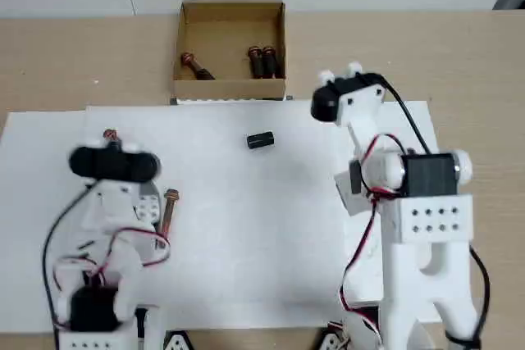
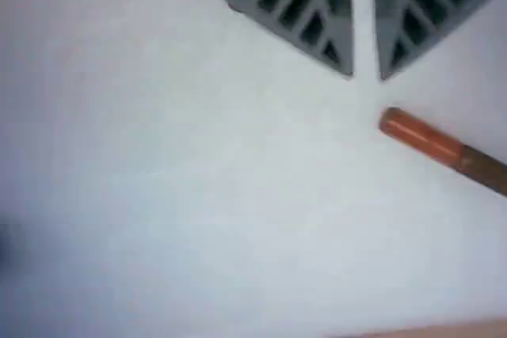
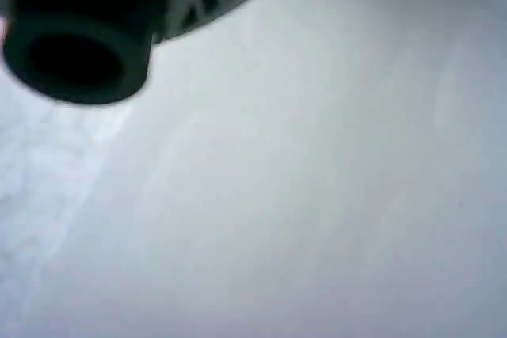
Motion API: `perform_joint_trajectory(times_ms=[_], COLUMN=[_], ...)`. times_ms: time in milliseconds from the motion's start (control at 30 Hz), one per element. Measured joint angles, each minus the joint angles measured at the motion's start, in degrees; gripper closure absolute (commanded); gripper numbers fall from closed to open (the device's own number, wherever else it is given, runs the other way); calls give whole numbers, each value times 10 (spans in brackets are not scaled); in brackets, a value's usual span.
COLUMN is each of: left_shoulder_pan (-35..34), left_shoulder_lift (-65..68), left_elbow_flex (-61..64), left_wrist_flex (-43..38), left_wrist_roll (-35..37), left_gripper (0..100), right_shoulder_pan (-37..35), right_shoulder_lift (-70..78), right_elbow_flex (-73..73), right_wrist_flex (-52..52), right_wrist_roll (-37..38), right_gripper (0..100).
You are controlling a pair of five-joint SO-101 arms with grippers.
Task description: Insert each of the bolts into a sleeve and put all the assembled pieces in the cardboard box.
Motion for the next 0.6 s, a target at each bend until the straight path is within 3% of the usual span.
perform_joint_trajectory(times_ms=[267, 400, 600], left_shoulder_pan=[-33, -35, -15], left_shoulder_lift=[293, 413, 579], left_elbow_flex=[-182, -283, -385], left_wrist_flex=[11, 74, 200], left_wrist_roll=[-3, -3, -5], left_gripper=[993, 993, 994], right_shoulder_pan=[0, 10, 81], right_shoulder_lift=[-66, -98, -135], right_elbow_flex=[82, 133, 195], right_wrist_flex=[-13, -34, -75], right_wrist_roll=[-2, -2, -2], right_gripper=[995, 995, 995])
